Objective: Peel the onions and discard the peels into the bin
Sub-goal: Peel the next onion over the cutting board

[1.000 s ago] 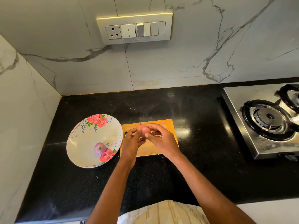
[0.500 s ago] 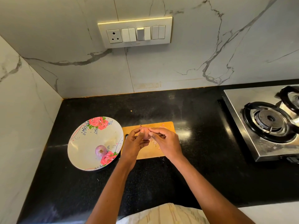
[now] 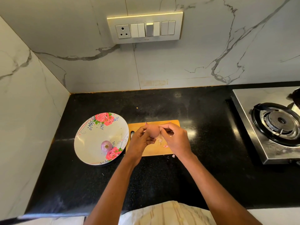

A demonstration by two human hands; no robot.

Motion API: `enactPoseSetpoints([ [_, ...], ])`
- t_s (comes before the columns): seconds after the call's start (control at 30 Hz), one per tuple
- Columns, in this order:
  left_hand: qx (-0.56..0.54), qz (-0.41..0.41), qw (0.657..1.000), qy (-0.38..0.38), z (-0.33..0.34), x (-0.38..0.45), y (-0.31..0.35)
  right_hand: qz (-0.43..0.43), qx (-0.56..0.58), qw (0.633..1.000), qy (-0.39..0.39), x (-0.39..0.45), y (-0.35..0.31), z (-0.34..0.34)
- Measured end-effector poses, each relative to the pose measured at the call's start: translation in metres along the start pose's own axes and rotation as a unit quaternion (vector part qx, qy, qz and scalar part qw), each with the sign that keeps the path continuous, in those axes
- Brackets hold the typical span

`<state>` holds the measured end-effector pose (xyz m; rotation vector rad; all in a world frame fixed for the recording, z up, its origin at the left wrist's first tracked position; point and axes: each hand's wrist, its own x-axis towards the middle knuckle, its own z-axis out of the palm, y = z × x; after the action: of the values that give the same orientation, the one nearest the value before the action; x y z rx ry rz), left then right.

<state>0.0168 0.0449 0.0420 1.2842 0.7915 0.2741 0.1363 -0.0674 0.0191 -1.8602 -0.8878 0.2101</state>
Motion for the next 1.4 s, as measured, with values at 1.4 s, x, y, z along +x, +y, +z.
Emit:
enactPoseSetpoints([
  [1.4,-0.002,-0.012,1.000,-0.025,-0.013,0.006,0.003,0.188,0.092,0.974,-0.082,0.003,0.006,-0.003],
])
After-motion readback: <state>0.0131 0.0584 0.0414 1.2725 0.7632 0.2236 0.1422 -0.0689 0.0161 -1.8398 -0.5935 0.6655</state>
